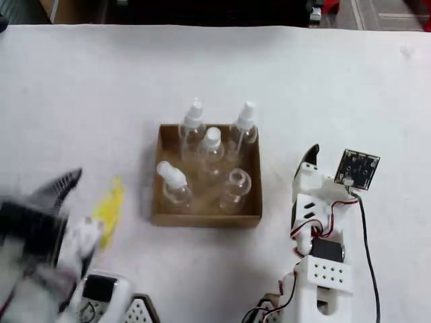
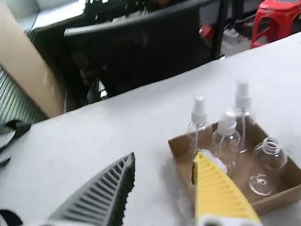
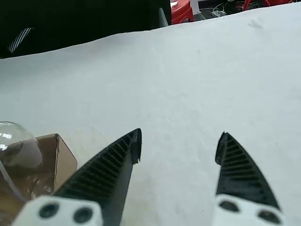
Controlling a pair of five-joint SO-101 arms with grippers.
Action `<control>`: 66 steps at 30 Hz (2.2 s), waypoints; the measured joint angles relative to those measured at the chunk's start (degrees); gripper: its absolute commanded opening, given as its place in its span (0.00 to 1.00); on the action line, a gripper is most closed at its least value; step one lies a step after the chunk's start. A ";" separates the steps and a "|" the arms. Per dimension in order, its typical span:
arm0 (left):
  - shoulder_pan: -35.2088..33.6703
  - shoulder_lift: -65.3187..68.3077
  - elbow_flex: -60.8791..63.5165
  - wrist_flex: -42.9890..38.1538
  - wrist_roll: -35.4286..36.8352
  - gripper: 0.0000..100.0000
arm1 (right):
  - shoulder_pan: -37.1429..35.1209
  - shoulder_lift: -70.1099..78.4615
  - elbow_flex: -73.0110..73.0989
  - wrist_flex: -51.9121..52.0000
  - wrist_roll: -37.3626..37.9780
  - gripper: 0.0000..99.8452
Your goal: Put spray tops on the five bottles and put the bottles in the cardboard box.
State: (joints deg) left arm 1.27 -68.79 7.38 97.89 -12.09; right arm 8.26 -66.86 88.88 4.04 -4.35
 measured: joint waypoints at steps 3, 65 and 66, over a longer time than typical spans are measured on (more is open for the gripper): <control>-6.86 8.26 0.00 0.00 -0.62 0.19 | 0.00 0.00 0.00 0.00 0.00 0.23; -3.96 51.78 42.37 -43.69 13.54 0.19 | -2.90 0.00 0.00 0.00 4.22 0.23; -3.96 51.78 42.37 -43.96 13.63 0.19 | -2.90 0.00 0.00 0.00 4.22 0.23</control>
State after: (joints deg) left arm -2.68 -17.01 49.76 53.93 1.54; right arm 5.36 -66.86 88.88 4.04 -0.13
